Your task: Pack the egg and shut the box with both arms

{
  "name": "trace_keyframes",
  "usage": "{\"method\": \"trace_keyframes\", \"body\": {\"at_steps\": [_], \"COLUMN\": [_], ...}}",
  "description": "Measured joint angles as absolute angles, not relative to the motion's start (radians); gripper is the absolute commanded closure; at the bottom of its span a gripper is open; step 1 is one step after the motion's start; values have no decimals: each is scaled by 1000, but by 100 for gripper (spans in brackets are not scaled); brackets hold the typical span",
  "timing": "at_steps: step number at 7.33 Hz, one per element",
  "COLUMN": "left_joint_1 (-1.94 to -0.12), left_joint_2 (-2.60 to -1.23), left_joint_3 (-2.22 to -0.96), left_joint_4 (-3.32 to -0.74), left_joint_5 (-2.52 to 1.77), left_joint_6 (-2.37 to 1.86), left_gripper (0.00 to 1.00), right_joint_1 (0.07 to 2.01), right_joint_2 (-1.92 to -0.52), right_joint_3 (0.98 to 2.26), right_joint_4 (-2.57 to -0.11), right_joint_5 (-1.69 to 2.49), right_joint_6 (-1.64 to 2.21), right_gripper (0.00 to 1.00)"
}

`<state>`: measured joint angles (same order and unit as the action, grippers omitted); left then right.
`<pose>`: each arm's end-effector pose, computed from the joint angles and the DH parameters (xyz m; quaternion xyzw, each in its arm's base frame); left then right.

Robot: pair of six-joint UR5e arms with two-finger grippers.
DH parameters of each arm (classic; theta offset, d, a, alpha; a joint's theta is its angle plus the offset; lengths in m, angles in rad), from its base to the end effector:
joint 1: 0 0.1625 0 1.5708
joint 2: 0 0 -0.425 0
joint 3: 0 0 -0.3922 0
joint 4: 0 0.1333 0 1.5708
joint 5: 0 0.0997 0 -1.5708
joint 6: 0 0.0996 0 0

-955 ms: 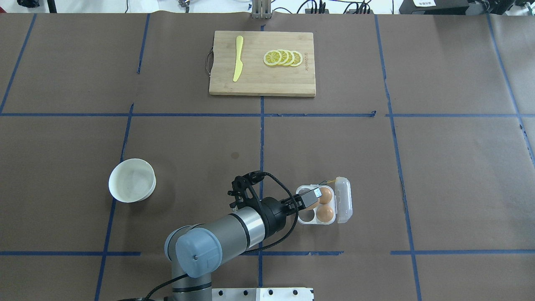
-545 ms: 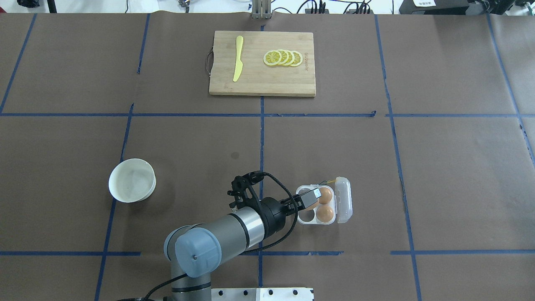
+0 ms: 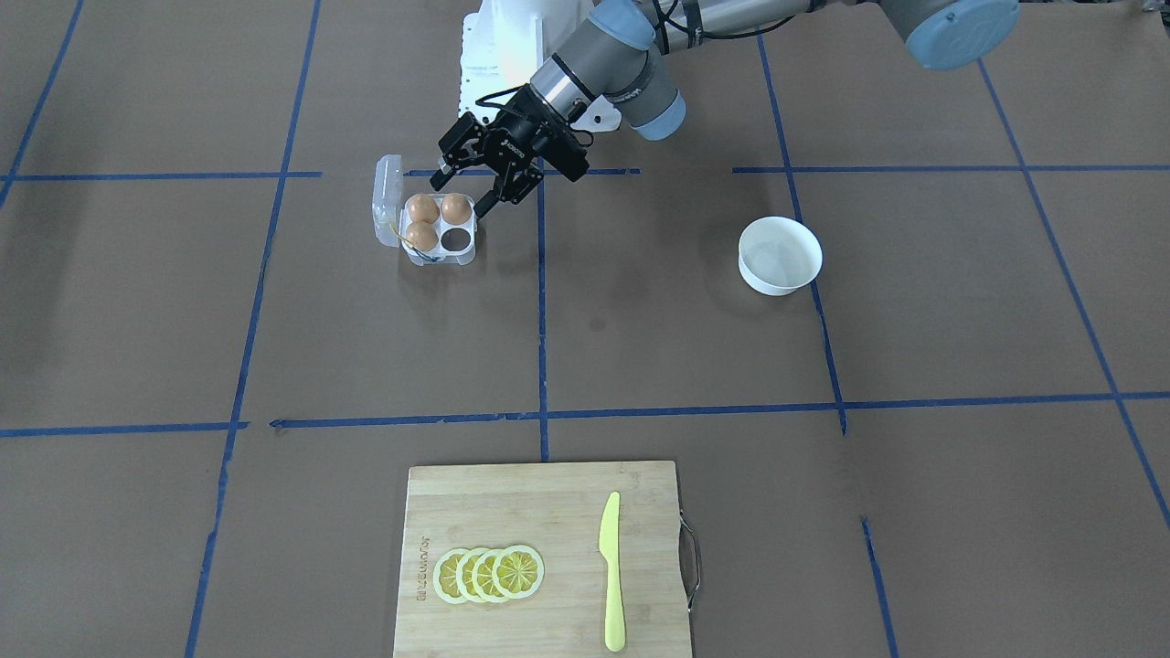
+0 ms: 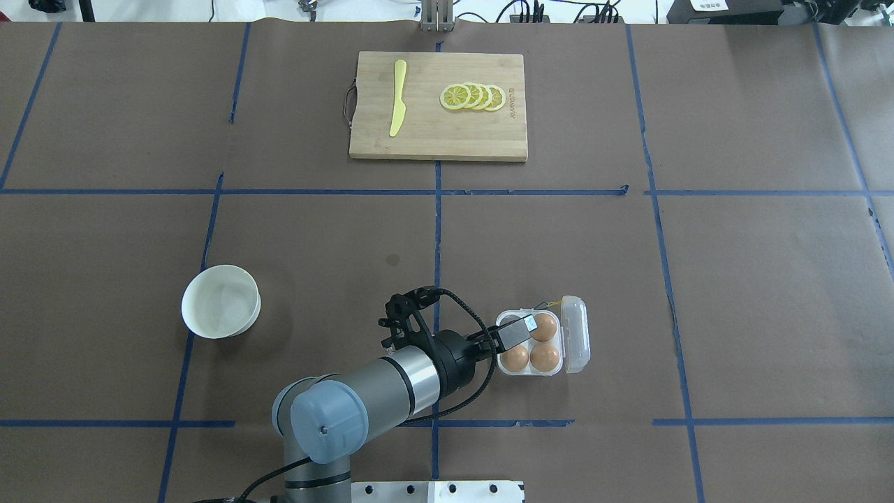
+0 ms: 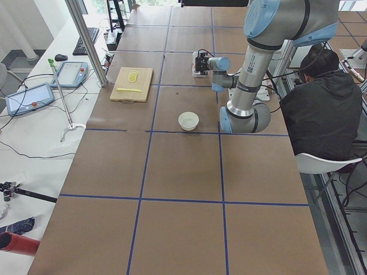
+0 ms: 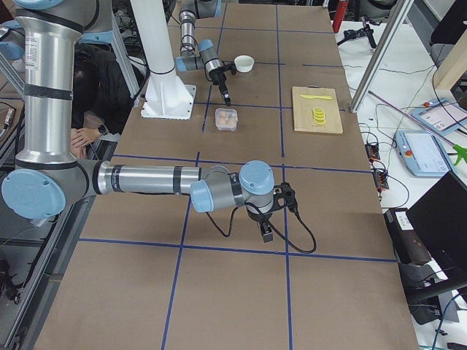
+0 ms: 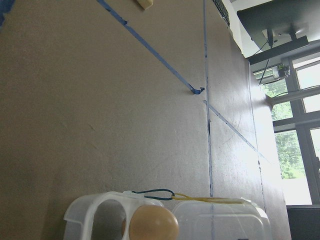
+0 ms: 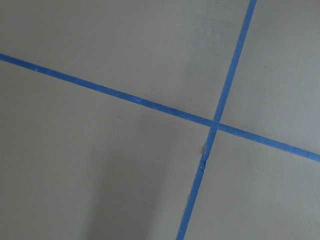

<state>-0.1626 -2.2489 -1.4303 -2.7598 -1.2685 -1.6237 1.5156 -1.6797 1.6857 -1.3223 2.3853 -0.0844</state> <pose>0.6466 -0.2712 0.1794 0.1389 0.7448 -0.1829 0.6265 0.0354 -0.4624 0.6237 0.1222 -0.3911 -0.1137 0.9051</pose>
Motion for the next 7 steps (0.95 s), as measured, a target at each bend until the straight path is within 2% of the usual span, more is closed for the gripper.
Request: {"method": "trace_keyframes", "body": {"at_steps": [3, 7], "left_joint_1": [-194, -463], "left_joint_2": [-2241, -2127], "left_joint_3": [-1502, -1777], "left_joint_4": [-2664, -2133], "left_joint_5": [-1324, -1682], "left_joint_6": [-1480, -1153], "left_gripper": [0, 0], "right_joint_1": [1516, 1516], "right_joint_2": [-1680, -1679], "right_joint_3": [1686, 1688], "right_joint_4": [-1322, -1322], "right_joint_5": [2385, 2380], "right_joint_6": [-83, -80], "right_gripper": [0, 0]}}
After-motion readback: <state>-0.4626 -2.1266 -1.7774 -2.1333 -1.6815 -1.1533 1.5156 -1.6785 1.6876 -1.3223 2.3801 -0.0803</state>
